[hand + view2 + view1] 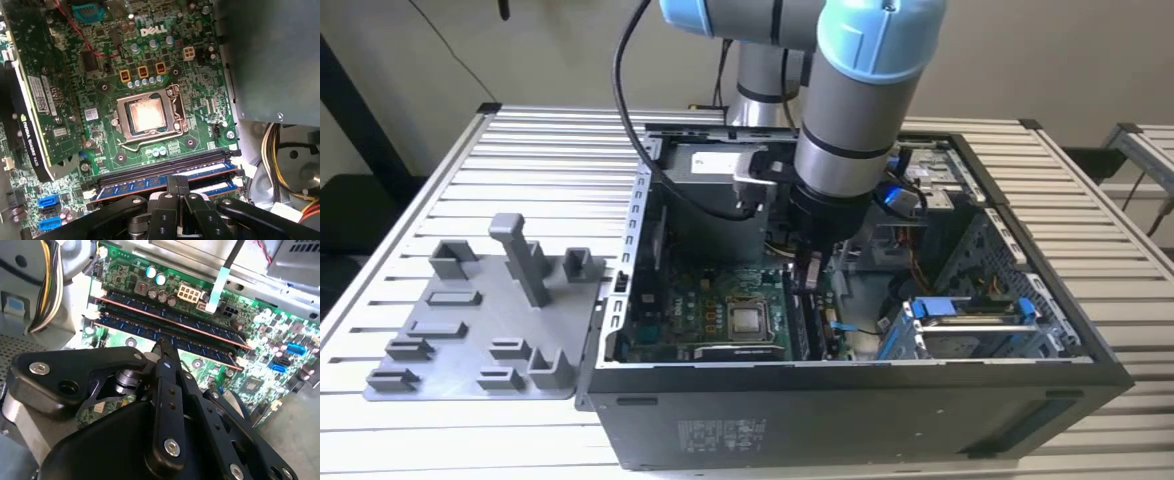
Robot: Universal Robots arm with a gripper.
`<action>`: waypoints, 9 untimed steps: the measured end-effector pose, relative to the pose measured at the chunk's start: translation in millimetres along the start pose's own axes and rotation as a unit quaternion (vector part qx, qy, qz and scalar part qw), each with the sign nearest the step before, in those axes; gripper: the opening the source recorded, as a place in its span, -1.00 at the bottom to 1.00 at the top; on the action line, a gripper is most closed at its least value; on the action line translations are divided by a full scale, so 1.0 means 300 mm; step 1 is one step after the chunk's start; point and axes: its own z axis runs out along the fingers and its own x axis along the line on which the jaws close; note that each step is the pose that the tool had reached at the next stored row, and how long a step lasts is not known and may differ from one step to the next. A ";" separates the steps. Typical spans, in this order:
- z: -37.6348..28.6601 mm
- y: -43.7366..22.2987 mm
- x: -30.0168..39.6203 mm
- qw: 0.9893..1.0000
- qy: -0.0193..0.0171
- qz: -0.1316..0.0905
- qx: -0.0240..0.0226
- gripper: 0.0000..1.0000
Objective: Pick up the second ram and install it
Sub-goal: 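Press down the second ram until it locks into place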
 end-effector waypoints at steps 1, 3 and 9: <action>0.000 0.000 0.000 1.000 0.000 0.000 0.000 -0.79; 0.001 0.000 0.001 1.000 0.000 -0.002 0.000 -0.79; 0.013 -0.001 0.006 1.000 0.000 -0.023 -0.001 -0.79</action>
